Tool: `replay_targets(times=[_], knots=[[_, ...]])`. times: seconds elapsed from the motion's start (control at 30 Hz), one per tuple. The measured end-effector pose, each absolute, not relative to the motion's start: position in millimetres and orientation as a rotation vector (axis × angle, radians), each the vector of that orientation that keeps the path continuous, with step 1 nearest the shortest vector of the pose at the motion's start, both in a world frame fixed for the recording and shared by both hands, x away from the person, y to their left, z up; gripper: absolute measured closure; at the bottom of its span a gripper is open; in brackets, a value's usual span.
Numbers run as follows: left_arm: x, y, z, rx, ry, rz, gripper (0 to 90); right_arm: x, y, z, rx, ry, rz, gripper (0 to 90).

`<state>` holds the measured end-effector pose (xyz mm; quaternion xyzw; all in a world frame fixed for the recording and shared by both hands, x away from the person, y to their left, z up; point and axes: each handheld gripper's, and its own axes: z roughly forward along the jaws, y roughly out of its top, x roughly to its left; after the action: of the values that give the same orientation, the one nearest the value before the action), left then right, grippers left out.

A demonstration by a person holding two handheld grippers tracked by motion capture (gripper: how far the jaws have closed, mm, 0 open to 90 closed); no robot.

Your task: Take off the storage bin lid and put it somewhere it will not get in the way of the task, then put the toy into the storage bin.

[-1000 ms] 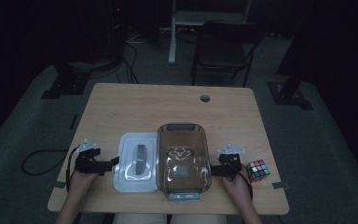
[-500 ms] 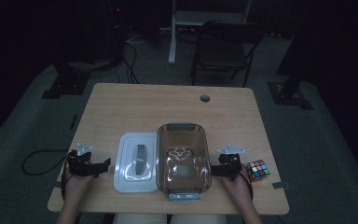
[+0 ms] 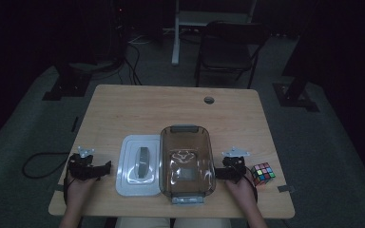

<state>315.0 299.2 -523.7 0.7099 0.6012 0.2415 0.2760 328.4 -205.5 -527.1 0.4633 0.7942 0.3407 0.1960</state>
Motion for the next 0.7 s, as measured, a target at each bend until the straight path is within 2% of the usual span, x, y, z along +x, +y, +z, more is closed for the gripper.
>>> replay_targets(times=[0.7], knots=[[314.8, 298.2, -523.7, 1.925, 1.587, 0.637, 0.7, 327.1, -203.1, -518.1, 1.320, 2.285, 0.916, 14.0]])
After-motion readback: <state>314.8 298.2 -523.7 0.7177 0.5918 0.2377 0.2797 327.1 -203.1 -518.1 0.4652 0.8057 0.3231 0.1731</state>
